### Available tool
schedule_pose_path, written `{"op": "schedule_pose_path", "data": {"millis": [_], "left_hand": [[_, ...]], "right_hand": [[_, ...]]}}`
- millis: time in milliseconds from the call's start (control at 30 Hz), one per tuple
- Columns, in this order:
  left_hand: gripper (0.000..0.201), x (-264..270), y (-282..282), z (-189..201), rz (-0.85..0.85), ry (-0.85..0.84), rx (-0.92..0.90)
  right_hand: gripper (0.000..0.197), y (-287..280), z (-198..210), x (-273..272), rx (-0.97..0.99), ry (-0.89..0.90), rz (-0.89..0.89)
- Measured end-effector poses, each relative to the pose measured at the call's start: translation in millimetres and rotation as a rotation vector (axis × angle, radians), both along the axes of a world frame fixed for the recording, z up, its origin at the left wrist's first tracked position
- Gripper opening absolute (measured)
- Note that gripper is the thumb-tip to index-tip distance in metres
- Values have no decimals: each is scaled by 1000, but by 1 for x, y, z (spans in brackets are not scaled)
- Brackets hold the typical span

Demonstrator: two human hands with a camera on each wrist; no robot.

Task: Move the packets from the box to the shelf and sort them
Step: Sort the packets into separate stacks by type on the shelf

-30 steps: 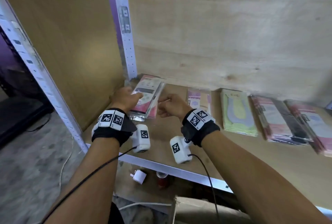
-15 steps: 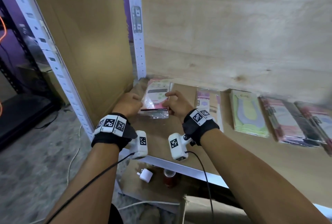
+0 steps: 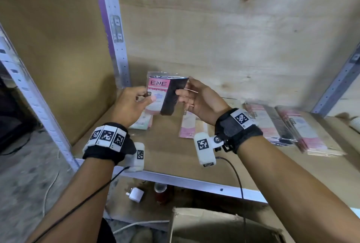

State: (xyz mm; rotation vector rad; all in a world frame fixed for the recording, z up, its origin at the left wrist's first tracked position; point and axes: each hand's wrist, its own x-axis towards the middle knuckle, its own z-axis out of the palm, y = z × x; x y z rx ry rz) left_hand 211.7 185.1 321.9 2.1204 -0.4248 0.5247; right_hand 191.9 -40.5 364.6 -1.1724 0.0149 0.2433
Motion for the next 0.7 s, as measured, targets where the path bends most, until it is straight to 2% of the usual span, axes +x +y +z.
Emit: {"op": "schedule_pose_path", "data": {"millis": [100, 200, 267, 333, 400, 467, 533, 633, 700], "left_hand": [[13, -8, -25, 5, -118, 52, -136], [18, -5, -49, -2, -201, 192, -275], [13, -1, -67, -10, -216, 306, -379], [7, 4, -84, -19, -217, 426, -421], [10, 9, -100, -28, -233, 530, -427], [16, 13, -117, -35, -265, 598, -419], [23, 15, -135, -37, -274, 625, -442], [43, 22, -155, -31, -126, 559, -629], [59, 25, -159, -27, -22, 532, -666]], "right_hand": [[14, -25, -2, -8, -103, -62, -41], [18, -49, -21, -17, -500, -155, -83], [18, -65, -36, -25, -703, -186, -57], [7, -80, -51, -34, -700, -174, -30], [3, -94, -67, -43, -575, -128, -62], [15, -108, -79, -51, -380, -75, -87], [23, -122, -85, -58, -283, -72, -85], [29, -145, -87, -64, -384, -115, -50], [32, -157, -86, -64, -460, -115, 1]]}}
